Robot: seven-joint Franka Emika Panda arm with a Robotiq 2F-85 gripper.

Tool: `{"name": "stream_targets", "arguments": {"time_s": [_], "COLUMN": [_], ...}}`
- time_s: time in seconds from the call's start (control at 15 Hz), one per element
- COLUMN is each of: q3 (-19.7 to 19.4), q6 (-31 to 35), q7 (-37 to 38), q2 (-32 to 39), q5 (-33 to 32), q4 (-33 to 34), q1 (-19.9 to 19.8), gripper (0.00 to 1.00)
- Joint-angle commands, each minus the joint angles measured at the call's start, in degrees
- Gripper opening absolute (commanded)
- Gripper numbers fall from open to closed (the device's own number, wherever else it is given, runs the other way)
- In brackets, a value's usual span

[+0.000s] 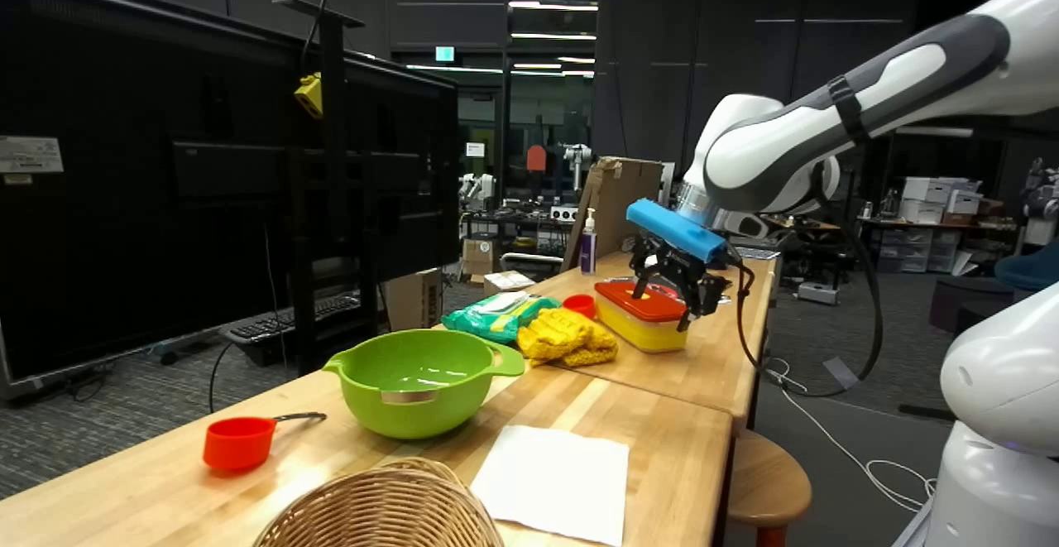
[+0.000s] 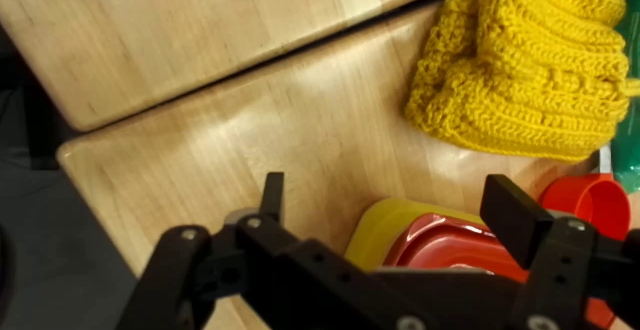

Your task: Remove the orange lid from the yellow bowl and put it on the table

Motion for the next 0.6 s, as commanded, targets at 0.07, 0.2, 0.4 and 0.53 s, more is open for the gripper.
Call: {"name": "stream_targets", "arguments": {"time_s": [0.07, 0.2, 0.4, 0.53], "q3": [0.03, -0.46, -0.88, -1.35], "q6": [-1.86, 0.35, 2.17, 2.27], "q7": [3.84, 3.56, 3.01, 2.78], "q2": [-5.79, -6.11, -5.91, -5.09], "q5": [-3.08, -3.35, -2.80, -2.05], "q4": [0.31, 0.67, 0.49, 0.81], "q1": [-3.79, -4.71, -5.21, -4.80], "gripper": [1.00, 1.00, 1.00, 1.00]}}
